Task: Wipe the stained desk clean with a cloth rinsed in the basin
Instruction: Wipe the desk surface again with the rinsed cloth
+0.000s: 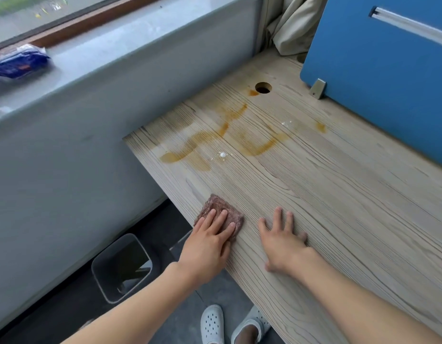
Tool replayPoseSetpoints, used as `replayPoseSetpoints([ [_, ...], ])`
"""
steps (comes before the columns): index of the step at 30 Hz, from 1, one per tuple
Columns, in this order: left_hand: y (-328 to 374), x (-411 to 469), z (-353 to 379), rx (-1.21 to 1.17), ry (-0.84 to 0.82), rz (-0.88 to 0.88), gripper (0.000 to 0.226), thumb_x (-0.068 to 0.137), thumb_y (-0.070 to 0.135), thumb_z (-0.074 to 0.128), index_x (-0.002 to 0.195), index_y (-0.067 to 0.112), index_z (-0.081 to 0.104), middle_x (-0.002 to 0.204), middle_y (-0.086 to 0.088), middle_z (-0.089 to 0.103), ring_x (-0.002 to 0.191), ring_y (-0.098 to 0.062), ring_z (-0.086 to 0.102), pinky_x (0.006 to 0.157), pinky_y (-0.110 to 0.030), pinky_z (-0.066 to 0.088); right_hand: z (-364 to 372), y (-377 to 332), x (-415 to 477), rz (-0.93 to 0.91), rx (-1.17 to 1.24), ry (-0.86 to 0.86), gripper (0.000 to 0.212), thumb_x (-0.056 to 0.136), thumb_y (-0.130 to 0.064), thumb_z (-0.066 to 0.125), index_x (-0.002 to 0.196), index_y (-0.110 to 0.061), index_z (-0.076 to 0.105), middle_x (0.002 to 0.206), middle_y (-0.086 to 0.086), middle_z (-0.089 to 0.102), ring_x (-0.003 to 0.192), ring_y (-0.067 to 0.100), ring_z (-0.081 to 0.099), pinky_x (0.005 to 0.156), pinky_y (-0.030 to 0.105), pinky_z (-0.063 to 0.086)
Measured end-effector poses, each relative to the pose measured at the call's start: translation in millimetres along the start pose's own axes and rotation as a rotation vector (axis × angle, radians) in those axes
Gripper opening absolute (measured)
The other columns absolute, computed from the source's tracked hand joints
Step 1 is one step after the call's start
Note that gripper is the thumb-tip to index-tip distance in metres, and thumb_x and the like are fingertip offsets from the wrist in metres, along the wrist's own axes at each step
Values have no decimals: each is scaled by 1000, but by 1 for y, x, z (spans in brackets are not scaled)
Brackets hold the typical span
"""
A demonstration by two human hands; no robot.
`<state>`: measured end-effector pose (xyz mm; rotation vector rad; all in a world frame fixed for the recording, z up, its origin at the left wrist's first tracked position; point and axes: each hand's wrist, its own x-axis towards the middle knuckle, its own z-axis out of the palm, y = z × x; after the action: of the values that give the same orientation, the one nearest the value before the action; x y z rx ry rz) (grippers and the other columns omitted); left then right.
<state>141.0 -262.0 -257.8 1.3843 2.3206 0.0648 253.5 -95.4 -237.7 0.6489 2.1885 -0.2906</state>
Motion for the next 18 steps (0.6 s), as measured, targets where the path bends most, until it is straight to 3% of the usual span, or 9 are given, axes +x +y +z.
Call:
replayPoseSetpoints([
  [3,-13,-7,-3,13,-16,67,70,89,53,7,154,38,30,165,8,9,154,-19,1,123,-35,-1,0,-2,1,-3,4,-4,98,92,-19,66,157,-16,-7,155,31,-31,143,56,-21,107,76,21],
  [8,-26,11,-11,-23,11,-42,81,84,66,-2,154,39,29,166,9,4,154,-17,-5,123,-34,-4,0,-1,2,0,-3,5,99,91,-18,67,157,-16,-8,155,30,-31,143,56,-21,108,76,21],
  [11,-20,9,-9,18,20,-27,61,100,57,23,155,33,30,167,2,8,154,-24,-1,122,-37,-2,-1,-2,0,-8,-5,4,99,91,-18,66,157,-16,-8,155,31,-31,143,57,-21,108,76,21],
  [14,-28,9,-12,21,20,21,56,103,40,47,155,31,29,166,2,11,154,-24,3,125,-40,7,-3,-1,-2,-14,-11,0,101,91,-21,68,157,-16,-8,155,31,-31,143,57,-21,108,75,21],
  [18,-37,10,-19,-68,134,74,41,95,15,64,136,22,60,151,0,47,144,-26,37,115,-41,37,-5,-2,-2,-25,-23,-6,101,91,-22,68,157,-16,-9,154,33,-31,142,59,-21,107,76,22],
])
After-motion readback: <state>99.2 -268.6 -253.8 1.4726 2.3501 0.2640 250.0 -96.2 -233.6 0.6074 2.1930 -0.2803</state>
